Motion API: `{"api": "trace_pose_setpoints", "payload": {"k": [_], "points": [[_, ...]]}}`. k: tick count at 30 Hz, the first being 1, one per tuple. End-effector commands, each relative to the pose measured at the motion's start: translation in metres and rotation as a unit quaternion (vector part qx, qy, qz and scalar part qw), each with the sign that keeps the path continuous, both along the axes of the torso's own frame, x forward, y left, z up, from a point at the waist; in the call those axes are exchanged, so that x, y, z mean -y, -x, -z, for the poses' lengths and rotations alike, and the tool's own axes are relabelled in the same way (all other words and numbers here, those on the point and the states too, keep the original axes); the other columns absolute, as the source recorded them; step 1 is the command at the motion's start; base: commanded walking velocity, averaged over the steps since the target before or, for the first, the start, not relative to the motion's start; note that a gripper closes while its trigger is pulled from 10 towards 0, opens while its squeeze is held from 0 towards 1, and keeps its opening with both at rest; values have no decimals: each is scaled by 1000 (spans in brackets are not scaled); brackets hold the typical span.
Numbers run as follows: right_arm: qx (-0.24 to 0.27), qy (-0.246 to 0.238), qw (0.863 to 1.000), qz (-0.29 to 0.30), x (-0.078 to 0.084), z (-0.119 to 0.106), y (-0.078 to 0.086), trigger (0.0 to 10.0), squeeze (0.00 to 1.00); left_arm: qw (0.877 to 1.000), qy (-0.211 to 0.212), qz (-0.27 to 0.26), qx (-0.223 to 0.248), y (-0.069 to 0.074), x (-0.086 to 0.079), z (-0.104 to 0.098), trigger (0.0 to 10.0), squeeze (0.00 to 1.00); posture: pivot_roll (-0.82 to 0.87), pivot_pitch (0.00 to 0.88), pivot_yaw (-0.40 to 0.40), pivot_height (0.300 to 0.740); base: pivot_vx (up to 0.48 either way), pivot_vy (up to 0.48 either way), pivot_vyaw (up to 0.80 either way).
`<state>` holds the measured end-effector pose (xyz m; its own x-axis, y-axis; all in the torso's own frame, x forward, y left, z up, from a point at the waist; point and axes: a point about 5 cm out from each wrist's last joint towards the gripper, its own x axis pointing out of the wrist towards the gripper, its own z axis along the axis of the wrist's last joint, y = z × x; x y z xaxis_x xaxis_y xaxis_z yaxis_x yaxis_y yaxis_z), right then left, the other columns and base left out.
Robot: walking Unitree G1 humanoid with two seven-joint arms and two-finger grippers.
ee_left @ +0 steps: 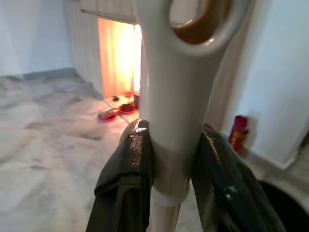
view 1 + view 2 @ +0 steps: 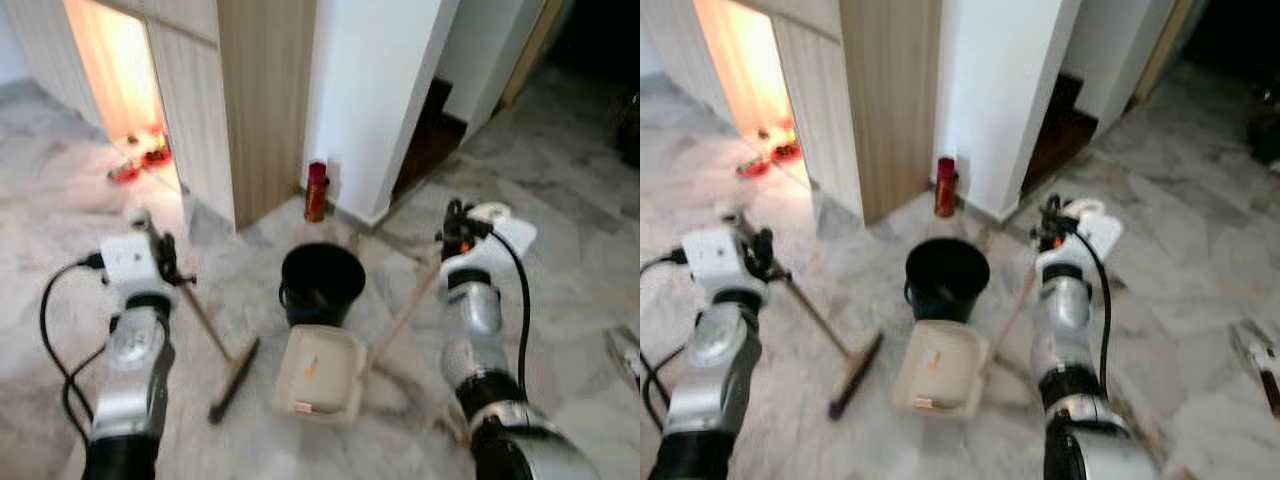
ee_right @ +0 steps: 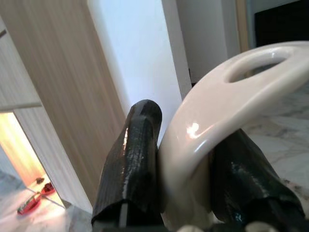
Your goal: Sweep floor
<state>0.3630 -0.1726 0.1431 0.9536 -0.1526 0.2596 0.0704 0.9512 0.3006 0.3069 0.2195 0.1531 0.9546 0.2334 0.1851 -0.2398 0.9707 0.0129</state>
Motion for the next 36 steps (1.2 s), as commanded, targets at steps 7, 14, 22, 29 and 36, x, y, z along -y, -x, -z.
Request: {"api": "trace_pose_setpoints", "payload": {"k": [7,14,22,29,36], "points": [[71,38,997,14,3,-36,-2,10000,0,999,0,15,31,-3,10,-11,10000,0,135,26,-87,740,0,0,0],[113,52,992,6,-6,-57,-3,10000,0,999,-2,12,32,-3,9,-11,10000,0,138,27,-87,740,0,0,0],[185,75,980,-1,-16,-101,-1,10000,0,999,-3,9,35,-3,8,-13,10000,0,134,26,-86,740,0,0,0],[218,91,972,-4,-22,-124,-1,10000,0,999,-7,8,36,-3,8,-14,10000,0,138,21,-87,740,0,0,0],[247,106,963,-15,-28,-144,-2,10000,0,999,-10,8,38,-2,8,-14,10000,0,142,12,-86,740,0,0,0]]}}
